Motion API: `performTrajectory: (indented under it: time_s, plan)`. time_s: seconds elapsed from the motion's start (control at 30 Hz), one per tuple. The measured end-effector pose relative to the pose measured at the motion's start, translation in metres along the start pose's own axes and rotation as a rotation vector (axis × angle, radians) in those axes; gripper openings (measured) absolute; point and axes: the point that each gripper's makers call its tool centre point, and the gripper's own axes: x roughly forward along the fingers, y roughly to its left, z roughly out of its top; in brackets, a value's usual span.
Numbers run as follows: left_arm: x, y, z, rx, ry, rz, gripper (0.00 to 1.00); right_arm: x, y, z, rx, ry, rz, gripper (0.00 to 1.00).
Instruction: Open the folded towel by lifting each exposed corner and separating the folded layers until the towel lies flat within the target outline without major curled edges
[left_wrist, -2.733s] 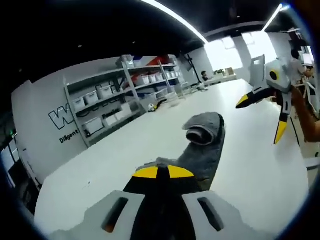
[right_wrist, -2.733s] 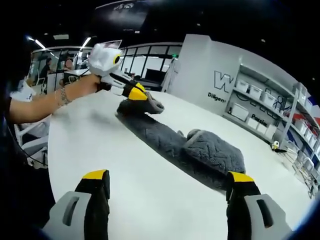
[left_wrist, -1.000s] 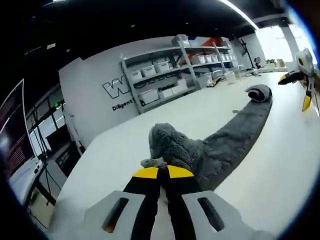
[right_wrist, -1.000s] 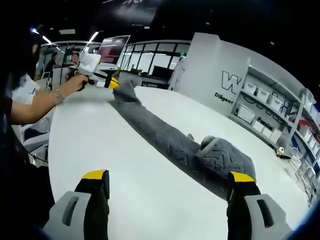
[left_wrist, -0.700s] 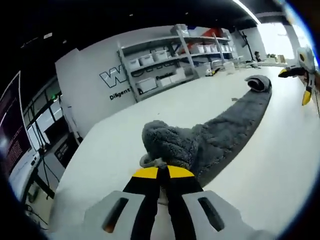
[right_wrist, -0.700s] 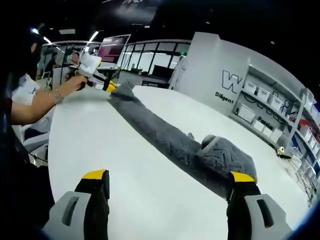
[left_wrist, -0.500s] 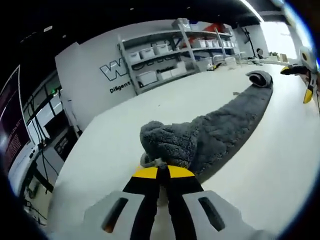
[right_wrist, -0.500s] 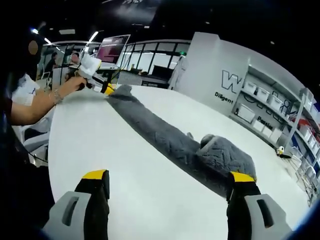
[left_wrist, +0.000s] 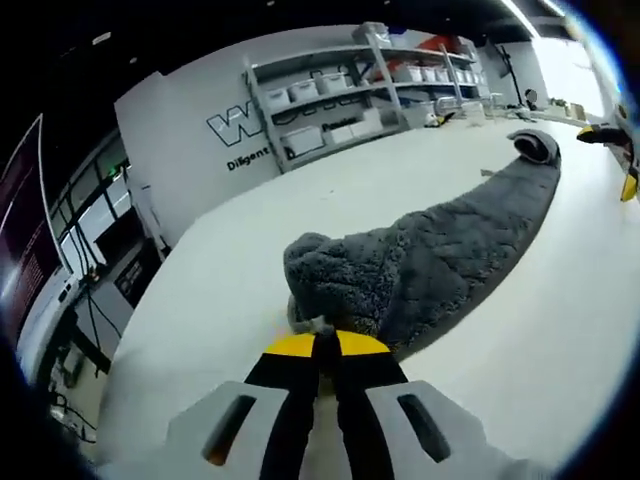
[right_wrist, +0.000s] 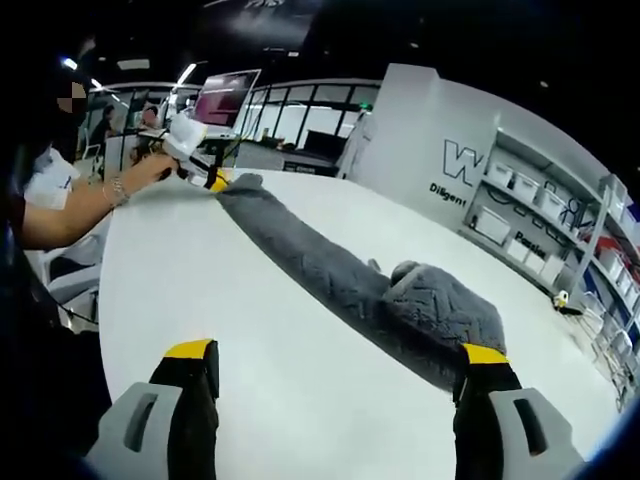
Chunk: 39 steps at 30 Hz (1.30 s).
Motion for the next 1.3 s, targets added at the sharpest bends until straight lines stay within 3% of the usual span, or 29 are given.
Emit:
performTrajectory:
  time_s: [0.4,0.53,0.6,0.7,0.9,1.2,1.3]
  plan:
    - [-0.004,0.006,0.0,-0.033,-0.011,0.009,0.11,0.002,0.001,0.0,0.001,0.002,0.003,0.99]
    - [-0.013,0.013,0.008,-0.047,-0.054,0.028,0.29,0.002,0.001,-0.001,0.0,0.004,0.001,0.99]
    - [-0.021,0.017,0.012,-0.049,-0.073,0.043,0.34,0.002,0.001,-0.001,0.002,0.005,0.003,0.99]
    - [-0.03,0.007,0.022,-0.096,-0.123,-0.037,0.43,0.003,0.002,-0.002,0.001,0.008,0.003,0.99]
    - [-0.045,-0.007,0.029,-0.09,-0.153,-0.093,0.69,0.003,0.004,0.0,-0.004,0.008,0.008,0.99]
    - [-0.061,-0.05,0.033,-0.035,-0.171,-0.228,0.89,0.002,0.005,-0.001,-0.002,0.009,0.01,0.99]
    - [-0.068,-0.064,0.04,-0.015,-0.212,-0.27,0.98,0.001,0.005,-0.001,-0.001,0.007,0.009,0.99]
